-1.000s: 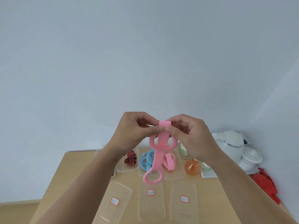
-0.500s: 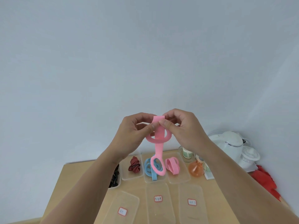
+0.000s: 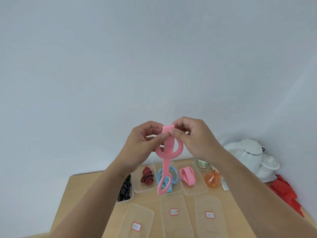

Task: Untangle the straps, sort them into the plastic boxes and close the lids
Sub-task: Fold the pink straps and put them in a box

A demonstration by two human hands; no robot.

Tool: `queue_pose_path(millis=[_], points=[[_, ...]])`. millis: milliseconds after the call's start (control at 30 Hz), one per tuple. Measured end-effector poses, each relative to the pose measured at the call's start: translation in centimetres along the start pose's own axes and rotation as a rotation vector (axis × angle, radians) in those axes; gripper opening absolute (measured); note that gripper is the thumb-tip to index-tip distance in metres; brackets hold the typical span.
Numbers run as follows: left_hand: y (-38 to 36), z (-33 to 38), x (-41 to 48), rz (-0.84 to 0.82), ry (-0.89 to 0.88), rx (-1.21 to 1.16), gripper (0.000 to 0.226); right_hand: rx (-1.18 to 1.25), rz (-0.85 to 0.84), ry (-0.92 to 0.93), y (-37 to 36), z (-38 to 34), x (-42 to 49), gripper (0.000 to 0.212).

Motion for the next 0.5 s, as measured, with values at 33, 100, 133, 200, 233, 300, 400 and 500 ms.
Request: queue_pose_path(millis=[33, 100, 133, 200, 233, 300, 400, 500], points=[[0.2, -0.1, 0.1, -0.003, 0.002, -0.004, 0.021, 0.002, -0.002, 0.002, -0.2, -0.1, 0.1, 0.01], [0.6, -0.4, 0.2, -0.028, 0.007, 0.009, 0.023, 0.005, -0.004, 0.006, -0.7, 0.0, 0.4, 0.011], [0.8, -0.7, 0.2, -0.055, 0.011, 0.036, 0.023, 0.007, -0.002, 0.008, -1.0, 0.0, 0.5, 0.013], [1.1, -1.7, 0.2, -0.117, 0.033, 0.113, 0.021, 0.018, 0.006, 0.008, -1.4, 0.1, 0.8, 0.017], [1.3, -2.3, 0.1, -0.138, 0.047, 0.147, 0.02, 0.021, 0.006, 0.007, -1.6, 0.2, 1.0, 0.019], [1.7, -3.2, -0.1, -0.136, 0.068, 0.182, 0.016, 0.017, -0.002, 0.006, -1.9, 0.4, 1.5, 0.02], [1.9, -4.2, 0.0, -0.124, 0.074, 0.233, 0.009, 0.003, -0.017, 0.009, -2.4, 0.8, 1.8, 0.021], [1.9, -5.1, 0.1, -0.107, 0.108, 0.269, 0.011, -0.013, -0.021, 0.01, -2.5, 1.3, 2.2, 0.018]])
Point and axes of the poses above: each hand's wrist, its own x-axis towards the middle knuckle, its own y-axis out of the back of the hand, z = x × y, the point moved 3 cm from there along x, towards the middle knuckle, and after that the axes turned 15 degrees about z, right-handed, at the moved point
